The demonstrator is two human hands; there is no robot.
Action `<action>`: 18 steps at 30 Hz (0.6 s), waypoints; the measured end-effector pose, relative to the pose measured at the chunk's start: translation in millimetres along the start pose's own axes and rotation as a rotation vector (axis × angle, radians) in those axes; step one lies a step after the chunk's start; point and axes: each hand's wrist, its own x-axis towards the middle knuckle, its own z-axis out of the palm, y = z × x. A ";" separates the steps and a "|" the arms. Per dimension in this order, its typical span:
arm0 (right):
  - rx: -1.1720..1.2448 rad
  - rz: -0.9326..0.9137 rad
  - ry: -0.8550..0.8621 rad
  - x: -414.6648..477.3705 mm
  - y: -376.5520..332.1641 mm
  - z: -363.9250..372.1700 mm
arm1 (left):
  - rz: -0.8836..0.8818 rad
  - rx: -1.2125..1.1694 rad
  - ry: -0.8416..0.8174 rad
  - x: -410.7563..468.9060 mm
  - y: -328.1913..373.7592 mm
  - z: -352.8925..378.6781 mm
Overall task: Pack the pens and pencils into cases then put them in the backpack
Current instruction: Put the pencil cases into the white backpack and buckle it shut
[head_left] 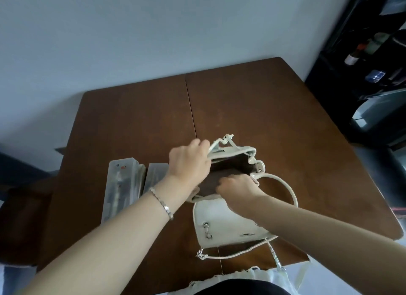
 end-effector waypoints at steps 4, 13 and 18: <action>-0.156 -0.155 -0.021 -19.2 -1.3 -40.0 | -0.294 -0.090 -0.071 39.0 -24.5 -13.6; -0.167 -0.219 -0.122 -31.9 -12.2 -28.2 | -0.551 -0.435 -0.048 21.3 -54.9 6.5; 0.175 -0.113 -0.177 -13.3 13.9 -14.8 | -0.379 -0.431 -0.218 -9.2 -27.8 17.3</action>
